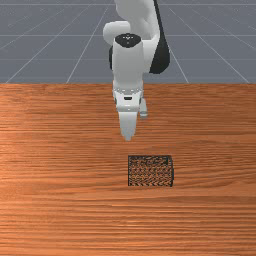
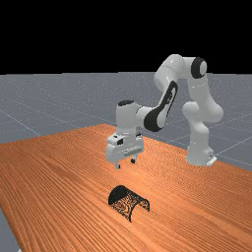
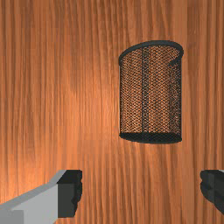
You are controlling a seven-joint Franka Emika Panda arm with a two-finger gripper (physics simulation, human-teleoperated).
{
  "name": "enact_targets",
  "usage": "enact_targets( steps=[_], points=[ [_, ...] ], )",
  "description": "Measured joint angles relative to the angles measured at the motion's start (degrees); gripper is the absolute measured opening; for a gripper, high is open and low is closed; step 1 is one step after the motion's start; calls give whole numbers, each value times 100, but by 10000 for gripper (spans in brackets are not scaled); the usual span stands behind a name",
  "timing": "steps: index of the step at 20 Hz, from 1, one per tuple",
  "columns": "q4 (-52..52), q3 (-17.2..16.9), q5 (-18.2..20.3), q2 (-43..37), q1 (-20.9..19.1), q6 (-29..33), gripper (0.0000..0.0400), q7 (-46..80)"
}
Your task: Rotate the holder till the hole upward
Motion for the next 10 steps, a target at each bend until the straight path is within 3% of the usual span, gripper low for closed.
enact_targets(
  steps=[1,2,3,4,6,8,10],
  points=[
    [0,0,0,0,0,0,243,0],
    [0,0,0,0,0,0,148,0],
    [0,0,0,0,0,0,90,0],
    [0,0,0,0,0,0,54,0],
    [47,0,0,33,0,-58,20,0],
    [3,-55,-126,81,58,87,7,114],
    [13,-15,-18,107,171,80,3,505]
  ],
)
